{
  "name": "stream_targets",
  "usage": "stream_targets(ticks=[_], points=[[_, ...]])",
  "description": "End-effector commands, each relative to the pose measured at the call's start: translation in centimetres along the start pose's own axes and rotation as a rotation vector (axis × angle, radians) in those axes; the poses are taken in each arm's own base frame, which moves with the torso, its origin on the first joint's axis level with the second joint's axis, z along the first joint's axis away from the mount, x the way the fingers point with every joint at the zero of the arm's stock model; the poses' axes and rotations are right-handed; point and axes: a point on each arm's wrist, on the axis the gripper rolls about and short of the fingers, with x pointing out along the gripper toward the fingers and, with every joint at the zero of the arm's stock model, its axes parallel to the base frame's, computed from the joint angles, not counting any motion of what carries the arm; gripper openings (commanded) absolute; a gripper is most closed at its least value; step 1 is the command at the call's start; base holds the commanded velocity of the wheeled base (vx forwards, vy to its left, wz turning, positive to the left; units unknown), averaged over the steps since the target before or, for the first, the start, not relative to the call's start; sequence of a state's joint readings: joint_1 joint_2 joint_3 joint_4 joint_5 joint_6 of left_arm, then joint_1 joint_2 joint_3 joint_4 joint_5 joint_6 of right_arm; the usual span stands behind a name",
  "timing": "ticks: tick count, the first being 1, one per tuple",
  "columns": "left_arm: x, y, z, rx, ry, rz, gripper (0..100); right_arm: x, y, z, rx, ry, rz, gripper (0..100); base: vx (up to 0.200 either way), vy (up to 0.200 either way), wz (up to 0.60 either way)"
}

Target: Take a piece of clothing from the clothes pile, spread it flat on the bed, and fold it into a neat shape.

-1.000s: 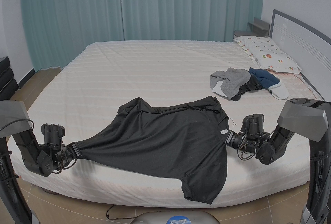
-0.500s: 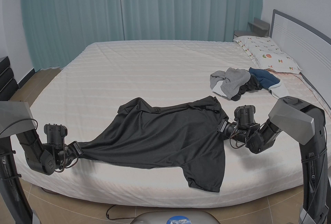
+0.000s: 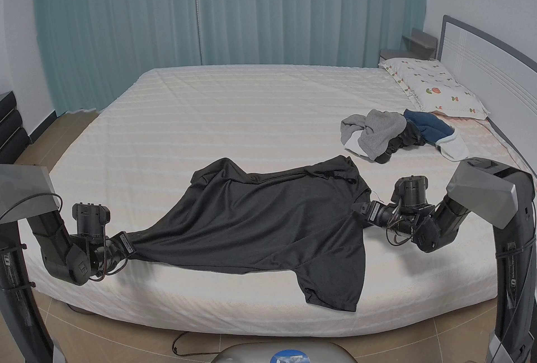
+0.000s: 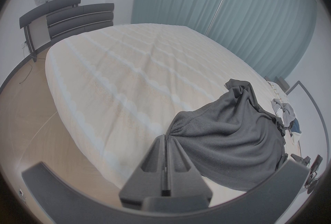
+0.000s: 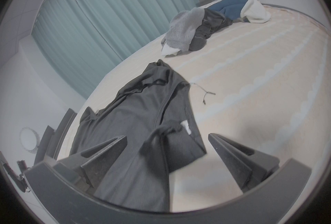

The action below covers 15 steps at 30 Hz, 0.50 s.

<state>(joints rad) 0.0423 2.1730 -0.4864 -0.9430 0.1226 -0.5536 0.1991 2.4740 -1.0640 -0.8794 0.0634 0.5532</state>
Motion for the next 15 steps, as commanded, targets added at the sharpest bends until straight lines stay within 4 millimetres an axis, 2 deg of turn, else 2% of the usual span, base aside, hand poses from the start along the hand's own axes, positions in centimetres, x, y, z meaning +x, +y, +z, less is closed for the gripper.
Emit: stream_targets(ticks=[1, 5, 6, 8, 15], points=[[0.0, 0.1, -0.1, 0.003, 0.004, 0.002, 0, -6.3, -0.2, 0.1, 0.016, 0.115, 0.074, 100, 0.0, 0.0, 0.0], [0.0, 0.1, -0.2, 0.004, 0.01, 0.002, 0, -8.8, 0.0, -3.1, -0.033, 0.231, 0.08, 100, 0.0, 0.0, 0.0], [0.0, 0.1, -0.2, 0.004, 0.01, 0.002, 0, -8.8, 0.0, -3.2, -0.035, 0.234, 0.08, 100, 0.0, 0.0, 0.0], [-0.1, 0.0, -0.2, 0.004, 0.01, -0.001, 0, -9.6, 0.0, -5.1, -0.08, 0.286, 0.085, 100, 0.0, 0.0, 0.0], [-0.1, 0.1, -0.3, 0.006, 0.012, 0.0, 0, -8.9, 1.0, -7.8, -0.117, 0.345, 0.14, 100, 0.0, 0.0, 0.0]])
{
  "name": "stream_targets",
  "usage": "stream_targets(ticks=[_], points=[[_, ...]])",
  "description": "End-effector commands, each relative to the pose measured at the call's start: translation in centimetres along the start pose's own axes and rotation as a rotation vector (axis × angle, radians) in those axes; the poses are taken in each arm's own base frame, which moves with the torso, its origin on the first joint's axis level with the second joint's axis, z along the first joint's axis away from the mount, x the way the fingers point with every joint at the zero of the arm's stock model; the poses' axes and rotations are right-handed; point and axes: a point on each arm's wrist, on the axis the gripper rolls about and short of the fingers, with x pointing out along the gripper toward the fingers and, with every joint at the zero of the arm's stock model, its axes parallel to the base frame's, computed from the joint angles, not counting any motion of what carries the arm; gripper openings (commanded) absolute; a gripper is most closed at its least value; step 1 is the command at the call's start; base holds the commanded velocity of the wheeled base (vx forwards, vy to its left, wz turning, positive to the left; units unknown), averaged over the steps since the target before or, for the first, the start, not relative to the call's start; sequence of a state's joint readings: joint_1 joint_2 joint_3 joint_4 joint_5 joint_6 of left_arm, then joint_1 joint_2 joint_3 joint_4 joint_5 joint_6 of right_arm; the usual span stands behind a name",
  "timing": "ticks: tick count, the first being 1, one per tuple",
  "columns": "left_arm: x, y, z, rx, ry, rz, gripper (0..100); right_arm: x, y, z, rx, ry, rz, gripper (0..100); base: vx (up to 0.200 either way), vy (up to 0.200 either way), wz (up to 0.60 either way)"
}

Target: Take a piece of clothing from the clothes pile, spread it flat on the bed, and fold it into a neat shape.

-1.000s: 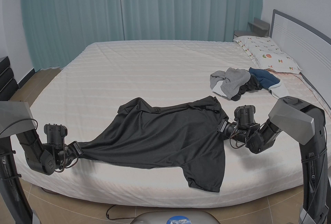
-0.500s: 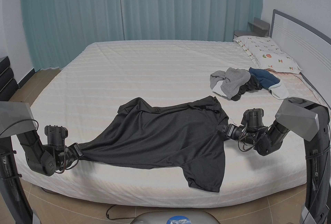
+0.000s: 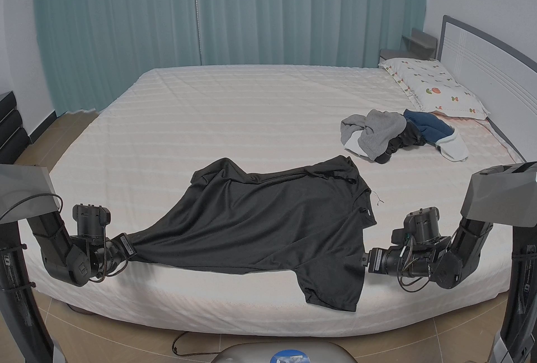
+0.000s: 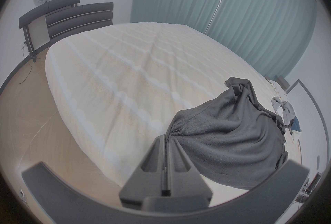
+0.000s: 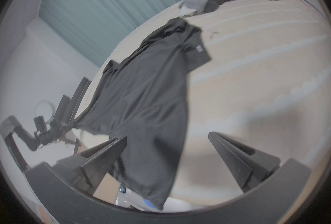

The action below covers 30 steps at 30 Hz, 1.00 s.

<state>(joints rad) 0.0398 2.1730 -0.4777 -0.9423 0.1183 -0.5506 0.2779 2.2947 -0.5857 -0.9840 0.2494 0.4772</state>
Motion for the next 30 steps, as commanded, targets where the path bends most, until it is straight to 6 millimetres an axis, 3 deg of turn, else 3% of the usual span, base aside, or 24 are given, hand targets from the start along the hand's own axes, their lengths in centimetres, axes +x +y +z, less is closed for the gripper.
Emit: stream_targets(ticks=[1, 9, 10, 20, 26, 30], points=[[0.0, 0.0, 0.0, 0.0, 0.0, 0.0, 0, 0.6, 0.9, -1.6, -0.03, 0.055, 0.019, 100, 0.0, 0.0, 0.0], [-0.1, 0.0, 0.0, 0.001, -0.001, -0.001, 0, 2.4, 1.3, -1.5, -0.045, 0.047, 0.029, 100, 0.0, 0.0, 0.0], [-0.1, 0.0, 0.0, 0.001, -0.001, -0.001, 0, 2.3, 1.3, -1.4, -0.044, 0.045, 0.03, 0, 0.0, 0.0, 0.0], [-0.6, 0.3, -0.6, 0.033, 0.028, 0.013, 0, 0.6, 0.2, -1.3, -0.038, 0.04, -0.042, 0, 0.0, 0.0, 0.0], [-1.6, 0.5, -1.7, 0.113, 0.062, 0.016, 0, -2.2, -0.8, -1.2, -0.05, 0.051, -0.086, 0, 0.0, 0.0, 0.0], [-2.6, 0.9, -3.5, 0.239, 0.13, 0.023, 0, -5.2, -1.7, -1.5, -0.043, 0.086, -0.134, 0, 0.0, 0.0, 0.0]])
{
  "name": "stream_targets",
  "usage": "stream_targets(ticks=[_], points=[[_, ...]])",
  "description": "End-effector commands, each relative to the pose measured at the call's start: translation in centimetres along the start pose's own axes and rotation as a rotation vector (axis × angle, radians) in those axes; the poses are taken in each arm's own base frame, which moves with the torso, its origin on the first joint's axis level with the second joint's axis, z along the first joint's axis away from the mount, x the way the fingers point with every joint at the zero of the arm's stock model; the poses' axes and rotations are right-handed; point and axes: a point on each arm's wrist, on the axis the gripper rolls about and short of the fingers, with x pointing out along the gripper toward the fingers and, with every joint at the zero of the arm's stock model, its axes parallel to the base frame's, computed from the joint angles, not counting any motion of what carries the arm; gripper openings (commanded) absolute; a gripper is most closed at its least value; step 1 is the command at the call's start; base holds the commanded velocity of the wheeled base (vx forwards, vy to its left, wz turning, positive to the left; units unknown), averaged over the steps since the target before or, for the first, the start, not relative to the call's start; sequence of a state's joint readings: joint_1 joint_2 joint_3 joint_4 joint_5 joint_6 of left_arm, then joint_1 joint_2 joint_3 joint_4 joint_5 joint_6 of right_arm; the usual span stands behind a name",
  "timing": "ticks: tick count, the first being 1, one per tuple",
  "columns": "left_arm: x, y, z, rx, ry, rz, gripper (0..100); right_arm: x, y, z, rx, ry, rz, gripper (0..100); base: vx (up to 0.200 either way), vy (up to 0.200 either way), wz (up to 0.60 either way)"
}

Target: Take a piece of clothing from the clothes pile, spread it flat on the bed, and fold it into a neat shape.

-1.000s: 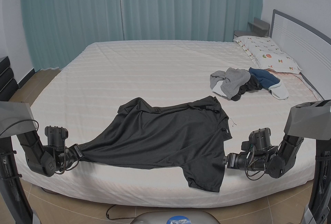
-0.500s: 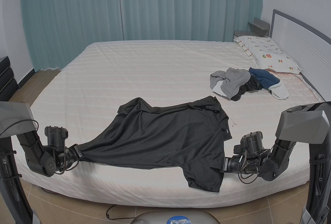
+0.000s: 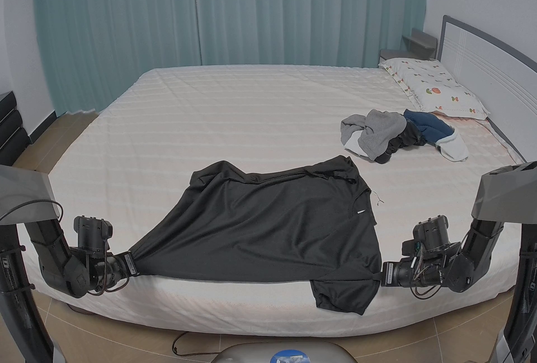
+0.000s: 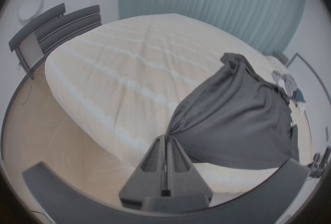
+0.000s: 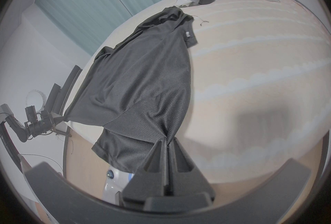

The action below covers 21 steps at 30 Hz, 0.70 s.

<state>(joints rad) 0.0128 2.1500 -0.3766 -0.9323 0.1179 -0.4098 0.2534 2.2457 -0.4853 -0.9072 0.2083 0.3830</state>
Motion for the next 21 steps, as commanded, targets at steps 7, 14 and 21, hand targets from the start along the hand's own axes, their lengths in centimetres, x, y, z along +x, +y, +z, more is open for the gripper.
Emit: stream_targets(ticks=[7, 14, 21], points=[[-2.2, 0.1, -2.7, 0.165, 0.084, 0.005, 0, -5.0, -1.8, -2.1, -0.019, 0.082, -0.071, 0, 0.0, 0.0, 0.0], [-2.9, -0.2, -4.8, 0.268, 0.163, 0.001, 0, -6.1, -1.9, -3.3, -0.018, 0.114, -0.097, 0, 0.0, 0.0, 0.0], [-3.0, -1.0, -4.9, 0.258, 0.157, -0.018, 0, -5.9, -2.0, -3.2, -0.016, 0.102, -0.118, 0, 0.0, 0.0, 0.0]])
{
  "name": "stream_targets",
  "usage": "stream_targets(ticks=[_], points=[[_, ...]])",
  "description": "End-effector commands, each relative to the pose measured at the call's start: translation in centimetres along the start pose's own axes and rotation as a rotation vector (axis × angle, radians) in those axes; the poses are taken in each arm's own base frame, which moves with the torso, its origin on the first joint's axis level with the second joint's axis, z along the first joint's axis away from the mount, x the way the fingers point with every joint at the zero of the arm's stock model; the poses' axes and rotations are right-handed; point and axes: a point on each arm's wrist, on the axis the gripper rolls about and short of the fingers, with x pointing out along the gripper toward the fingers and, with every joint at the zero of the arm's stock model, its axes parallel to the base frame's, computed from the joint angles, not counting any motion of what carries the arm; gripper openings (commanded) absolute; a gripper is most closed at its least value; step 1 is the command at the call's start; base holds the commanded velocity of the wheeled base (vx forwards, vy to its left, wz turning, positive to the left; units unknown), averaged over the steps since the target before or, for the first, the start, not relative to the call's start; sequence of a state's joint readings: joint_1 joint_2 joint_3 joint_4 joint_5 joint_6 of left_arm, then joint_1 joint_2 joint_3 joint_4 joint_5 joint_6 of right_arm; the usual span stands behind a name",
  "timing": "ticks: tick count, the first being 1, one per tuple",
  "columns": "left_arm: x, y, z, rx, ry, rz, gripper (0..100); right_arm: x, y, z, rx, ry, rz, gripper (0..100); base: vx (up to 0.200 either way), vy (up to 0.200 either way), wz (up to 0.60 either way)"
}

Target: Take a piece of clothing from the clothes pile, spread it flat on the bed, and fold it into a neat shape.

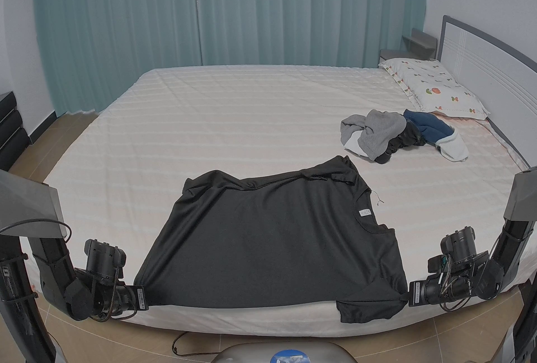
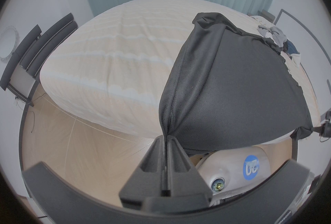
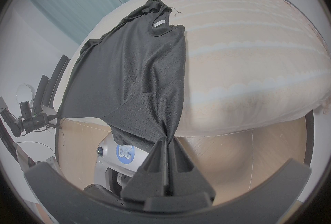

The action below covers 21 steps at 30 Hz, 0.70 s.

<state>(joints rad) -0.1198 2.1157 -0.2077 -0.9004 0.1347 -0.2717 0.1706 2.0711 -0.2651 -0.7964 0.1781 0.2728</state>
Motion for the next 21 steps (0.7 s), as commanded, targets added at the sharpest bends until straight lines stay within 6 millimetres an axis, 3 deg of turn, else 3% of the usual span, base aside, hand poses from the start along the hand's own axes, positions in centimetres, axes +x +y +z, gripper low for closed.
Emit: stream_targets(ticks=[1, 2, 3, 8, 12, 21], points=[[0.1, -0.3, 0.2, -0.013, -0.011, -0.009, 0, 0.0, 0.2, 0.1, -0.003, -0.008, 0.006, 100, 0.0, 0.0, 0.0], [0.1, -0.3, 0.3, -0.017, -0.013, -0.009, 0, 0.1, 0.3, 0.2, -0.003, -0.011, 0.012, 100, 0.0, 0.0, 0.0], [0.1, -0.4, 0.3, -0.018, -0.014, -0.011, 100, 0.1, 0.4, 0.4, 0.0, -0.019, 0.017, 100, 0.0, 0.0, 0.0], [0.1, -0.4, 0.3, -0.025, -0.017, -0.016, 100, -0.1, 0.4, 0.9, 0.026, -0.045, 0.027, 100, 0.0, 0.0, 0.0], [-0.4, -1.4, 1.4, -0.072, -0.096, -0.07, 100, -1.0, 0.0, 2.7, 0.219, -0.092, 0.182, 100, 0.0, 0.0, 0.0], [-0.5, -1.6, 2.9, -0.135, -0.176, -0.109, 100, -0.2, -0.6, 2.6, 0.301, -0.053, 0.253, 100, 0.0, 0.0, 0.0]])
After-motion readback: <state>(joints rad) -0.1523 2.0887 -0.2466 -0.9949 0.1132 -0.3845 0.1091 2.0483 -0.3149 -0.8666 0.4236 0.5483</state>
